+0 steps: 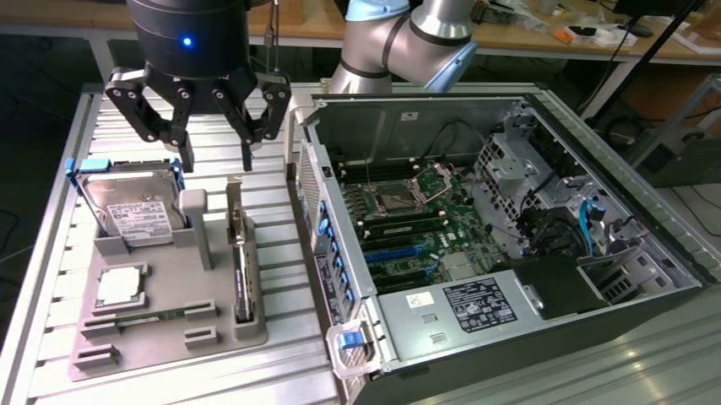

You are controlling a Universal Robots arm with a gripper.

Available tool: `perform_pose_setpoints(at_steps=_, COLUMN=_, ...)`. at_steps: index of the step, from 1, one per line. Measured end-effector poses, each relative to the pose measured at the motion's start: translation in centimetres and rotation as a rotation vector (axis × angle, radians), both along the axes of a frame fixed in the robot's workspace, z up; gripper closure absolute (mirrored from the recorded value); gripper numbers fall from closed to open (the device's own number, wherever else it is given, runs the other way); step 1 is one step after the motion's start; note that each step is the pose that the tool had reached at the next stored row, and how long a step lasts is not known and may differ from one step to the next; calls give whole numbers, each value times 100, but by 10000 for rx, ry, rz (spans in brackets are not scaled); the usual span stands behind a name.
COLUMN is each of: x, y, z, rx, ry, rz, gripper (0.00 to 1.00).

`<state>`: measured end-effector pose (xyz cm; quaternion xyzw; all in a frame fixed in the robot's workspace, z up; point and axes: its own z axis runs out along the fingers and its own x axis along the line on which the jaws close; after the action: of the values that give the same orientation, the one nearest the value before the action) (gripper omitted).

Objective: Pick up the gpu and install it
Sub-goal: 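Pick up the gpu and move the gpu toward the slot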

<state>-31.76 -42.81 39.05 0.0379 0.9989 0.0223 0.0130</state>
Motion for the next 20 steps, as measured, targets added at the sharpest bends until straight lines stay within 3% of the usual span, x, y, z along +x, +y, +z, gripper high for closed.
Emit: perform_pose_setpoints(at_steps=20, x=0, y=0, z=-81, rx=1, ry=-1, rz=0, gripper=40)
